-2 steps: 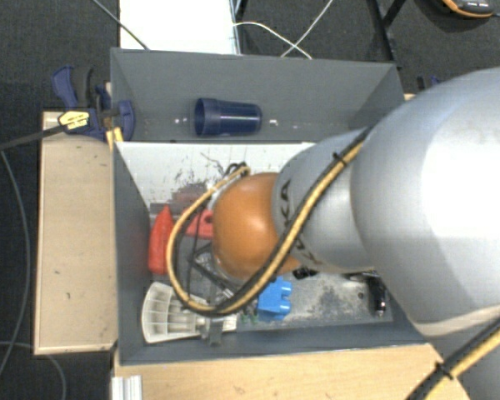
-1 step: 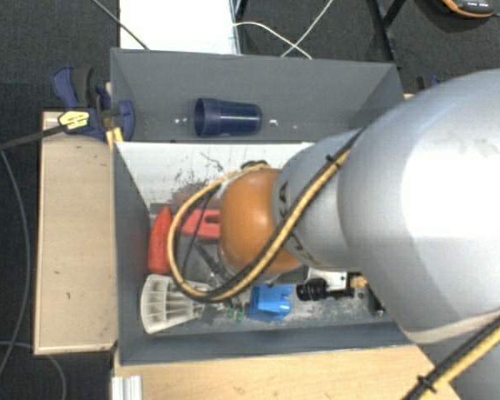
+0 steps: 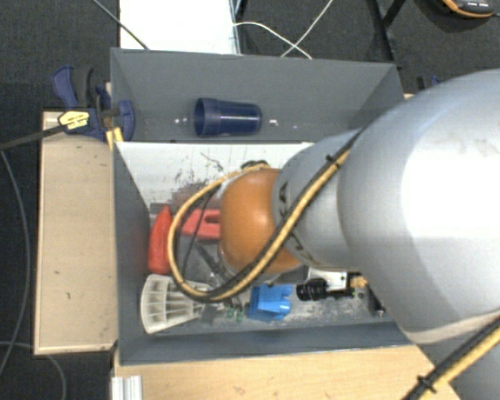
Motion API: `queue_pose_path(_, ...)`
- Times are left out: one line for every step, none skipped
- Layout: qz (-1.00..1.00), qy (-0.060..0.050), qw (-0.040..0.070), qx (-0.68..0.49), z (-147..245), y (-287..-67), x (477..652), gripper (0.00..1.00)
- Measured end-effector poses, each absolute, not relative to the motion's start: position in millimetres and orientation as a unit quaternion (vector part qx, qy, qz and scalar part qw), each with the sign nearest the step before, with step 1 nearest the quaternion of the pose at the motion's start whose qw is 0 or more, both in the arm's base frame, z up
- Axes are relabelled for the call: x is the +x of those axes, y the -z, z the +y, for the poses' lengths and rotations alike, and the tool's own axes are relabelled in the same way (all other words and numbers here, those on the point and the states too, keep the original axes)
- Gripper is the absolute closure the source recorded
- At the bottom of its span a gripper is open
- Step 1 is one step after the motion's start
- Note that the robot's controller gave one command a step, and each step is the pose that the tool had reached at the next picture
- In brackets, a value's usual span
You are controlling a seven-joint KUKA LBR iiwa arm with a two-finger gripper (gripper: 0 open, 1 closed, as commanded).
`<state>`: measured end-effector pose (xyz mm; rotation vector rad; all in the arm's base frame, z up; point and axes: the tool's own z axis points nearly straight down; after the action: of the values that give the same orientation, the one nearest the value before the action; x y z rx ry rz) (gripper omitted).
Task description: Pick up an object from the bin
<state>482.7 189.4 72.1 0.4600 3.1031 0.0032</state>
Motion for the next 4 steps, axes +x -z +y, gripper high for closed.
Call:
queue_pose_path(0.989, 0.001, 0.000, 0.147, 188, -82, 481.2, 1.00)
queue_pose_path(0.989, 0.000, 0.002, 0.148, 187, -98, 482.0, 1.00)
queue_pose_path(0.989, 0.001, 0.002, 0.148, 187, -109, 481.7, 1.00)
queue_pose_path(0.989, 0.000, 0.003, 0.148, 187, -119, 482.0, 1.00)
